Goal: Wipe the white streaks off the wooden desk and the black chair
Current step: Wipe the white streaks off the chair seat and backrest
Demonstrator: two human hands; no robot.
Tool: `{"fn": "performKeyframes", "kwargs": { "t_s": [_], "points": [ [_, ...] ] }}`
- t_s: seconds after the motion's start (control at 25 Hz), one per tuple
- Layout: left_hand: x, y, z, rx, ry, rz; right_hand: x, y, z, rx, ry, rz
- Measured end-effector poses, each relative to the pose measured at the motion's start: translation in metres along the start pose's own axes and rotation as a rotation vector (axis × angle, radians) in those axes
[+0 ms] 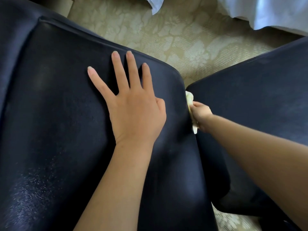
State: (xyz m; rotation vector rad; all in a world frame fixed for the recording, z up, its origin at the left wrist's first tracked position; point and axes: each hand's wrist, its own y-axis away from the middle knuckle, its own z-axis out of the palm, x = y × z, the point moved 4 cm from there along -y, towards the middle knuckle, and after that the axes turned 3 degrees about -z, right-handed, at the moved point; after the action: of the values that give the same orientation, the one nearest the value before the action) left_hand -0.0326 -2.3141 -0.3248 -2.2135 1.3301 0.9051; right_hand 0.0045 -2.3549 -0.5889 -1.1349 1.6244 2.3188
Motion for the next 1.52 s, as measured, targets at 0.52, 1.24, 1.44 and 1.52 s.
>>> {"fn": "performKeyframes", "kwargs": {
  "t_s": [0.52, 1.24, 1.44, 1.52],
  "points": [
    [0.003, 0.001, -0.005, -0.032, -0.030, -0.011, 0.004, 0.165, -0.012, 0.114, -0.172, -0.280],
    [0.001, 0.000, 0.000, 0.011, 0.053, 0.000, -0.003, 0.034, -0.004, 0.036, -0.088, -0.030],
    [0.004, 0.005, -0.004, -0.004, 0.056, 0.047, 0.102, 0.071, -0.004, -0.033, -0.082, 0.125],
    [0.011, 0.016, -0.003, -0.057, 0.063, 0.082, 0.134, 0.090, -0.007, -0.046, -0.043, 0.179]
  ]
}}
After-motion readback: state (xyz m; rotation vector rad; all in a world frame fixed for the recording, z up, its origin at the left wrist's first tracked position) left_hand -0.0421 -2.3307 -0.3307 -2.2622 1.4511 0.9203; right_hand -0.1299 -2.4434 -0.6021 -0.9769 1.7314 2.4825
